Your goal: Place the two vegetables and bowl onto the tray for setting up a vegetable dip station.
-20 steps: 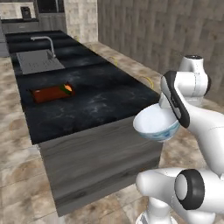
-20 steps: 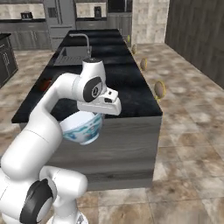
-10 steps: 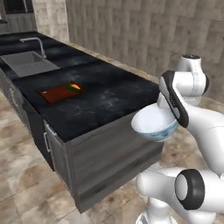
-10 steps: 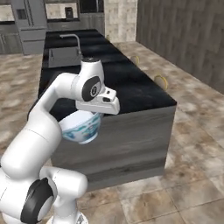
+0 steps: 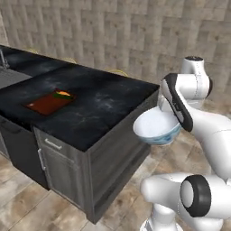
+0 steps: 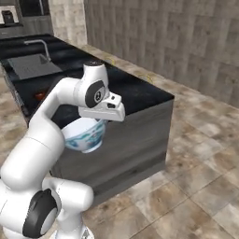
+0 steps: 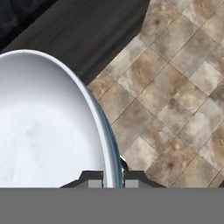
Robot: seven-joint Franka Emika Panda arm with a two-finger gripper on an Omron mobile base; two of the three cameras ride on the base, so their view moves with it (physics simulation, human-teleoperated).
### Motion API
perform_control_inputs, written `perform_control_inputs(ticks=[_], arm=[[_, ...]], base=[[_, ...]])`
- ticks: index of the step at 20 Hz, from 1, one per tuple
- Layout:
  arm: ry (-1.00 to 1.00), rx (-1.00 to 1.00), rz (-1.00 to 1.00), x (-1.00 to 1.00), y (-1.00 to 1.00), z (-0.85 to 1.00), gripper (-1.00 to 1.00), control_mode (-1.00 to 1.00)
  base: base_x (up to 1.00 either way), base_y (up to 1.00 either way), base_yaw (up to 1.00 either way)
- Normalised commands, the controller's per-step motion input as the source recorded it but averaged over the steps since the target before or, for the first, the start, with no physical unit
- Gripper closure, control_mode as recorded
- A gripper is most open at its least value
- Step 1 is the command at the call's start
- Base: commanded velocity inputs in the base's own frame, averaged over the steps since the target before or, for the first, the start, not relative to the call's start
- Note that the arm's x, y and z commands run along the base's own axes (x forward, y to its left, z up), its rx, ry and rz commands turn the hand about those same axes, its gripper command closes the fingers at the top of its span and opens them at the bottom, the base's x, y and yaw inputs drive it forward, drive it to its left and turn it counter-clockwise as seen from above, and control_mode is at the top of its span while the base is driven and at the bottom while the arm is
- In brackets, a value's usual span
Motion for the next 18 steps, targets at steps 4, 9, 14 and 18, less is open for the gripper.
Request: perform_control_inputs(ticks=[4, 9, 14, 18], arm=[[0.00, 0.00, 0.00, 0.00, 0.00, 0.00, 1.00, 1.00], [0.00, 0.00, 0.00, 0.00, 0.00, 0.00, 1.00, 1.00], [0.00, 0.00, 0.00, 0.00, 0.00, 0.00, 1.00, 1.00], [0.00, 0.00, 0.00, 0.00, 0.00, 0.00, 1.00, 1.00]], base=[[0.00, 0.98, -0.64], [0.00, 0.96, -0.66], [-0.11, 0.99, -0.63], [-0.33, 1.00, -0.36]])
